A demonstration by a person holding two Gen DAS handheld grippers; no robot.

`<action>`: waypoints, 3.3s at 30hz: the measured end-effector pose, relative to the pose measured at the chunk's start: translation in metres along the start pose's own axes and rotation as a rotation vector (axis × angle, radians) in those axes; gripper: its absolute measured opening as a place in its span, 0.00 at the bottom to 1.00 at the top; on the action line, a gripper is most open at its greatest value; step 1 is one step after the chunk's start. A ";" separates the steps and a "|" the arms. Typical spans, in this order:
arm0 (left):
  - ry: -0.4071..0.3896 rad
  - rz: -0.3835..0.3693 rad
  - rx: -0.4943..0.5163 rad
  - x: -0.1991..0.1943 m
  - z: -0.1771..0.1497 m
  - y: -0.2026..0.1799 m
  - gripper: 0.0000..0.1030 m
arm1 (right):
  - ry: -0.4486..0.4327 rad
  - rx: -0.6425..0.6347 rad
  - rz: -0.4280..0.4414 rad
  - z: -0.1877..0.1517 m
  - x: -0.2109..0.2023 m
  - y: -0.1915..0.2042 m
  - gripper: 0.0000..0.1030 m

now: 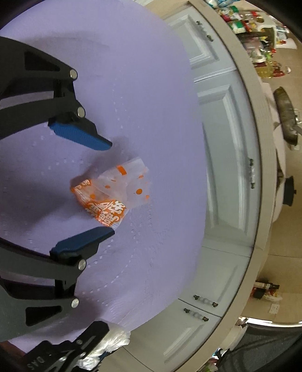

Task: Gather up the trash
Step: 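Grasp the clear plastic bag with the right tool while the left tool grasps the orange-printed bag, then carry the clear bag and orange-printed bag over the black bin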

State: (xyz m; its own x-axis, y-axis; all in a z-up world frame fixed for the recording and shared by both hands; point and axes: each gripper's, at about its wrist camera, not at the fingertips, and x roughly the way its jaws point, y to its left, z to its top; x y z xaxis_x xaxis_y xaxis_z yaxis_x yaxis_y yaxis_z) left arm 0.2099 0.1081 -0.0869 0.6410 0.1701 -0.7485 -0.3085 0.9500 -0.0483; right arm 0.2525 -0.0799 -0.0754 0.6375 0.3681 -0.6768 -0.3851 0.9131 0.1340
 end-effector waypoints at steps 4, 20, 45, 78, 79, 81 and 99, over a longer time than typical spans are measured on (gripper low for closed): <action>0.021 0.003 -0.009 0.006 0.002 0.000 0.45 | 0.007 0.000 0.009 0.003 0.004 -0.002 0.52; -0.053 -0.001 0.038 -0.012 -0.002 -0.006 0.16 | 0.003 -0.017 -0.002 0.006 0.006 0.004 0.52; -0.125 -0.058 0.102 -0.071 -0.021 -0.043 0.15 | -0.070 0.040 -0.065 -0.007 -0.055 -0.038 0.52; -0.181 -0.313 0.394 -0.109 -0.060 -0.225 0.15 | -0.136 0.250 -0.313 -0.069 -0.143 -0.200 0.52; -0.180 -0.316 0.398 -0.109 -0.061 -0.228 0.15 | -0.137 0.253 -0.315 -0.069 -0.144 -0.202 0.52; -0.179 -0.321 0.407 -0.108 -0.062 -0.234 0.15 | -0.139 0.259 -0.319 -0.069 -0.145 -0.208 0.52; -0.167 -0.321 0.451 -0.086 -0.063 -0.263 0.15 | -0.150 0.281 -0.325 -0.069 -0.139 -0.231 0.52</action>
State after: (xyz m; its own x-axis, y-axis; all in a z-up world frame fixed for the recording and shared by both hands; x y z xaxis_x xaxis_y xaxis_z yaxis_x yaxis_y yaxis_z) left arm 0.1911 -0.1725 -0.0515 0.7666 -0.1404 -0.6266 0.2261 0.9723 0.0587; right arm 0.2065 -0.3538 -0.0621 0.7930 0.0570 -0.6066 0.0338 0.9900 0.1372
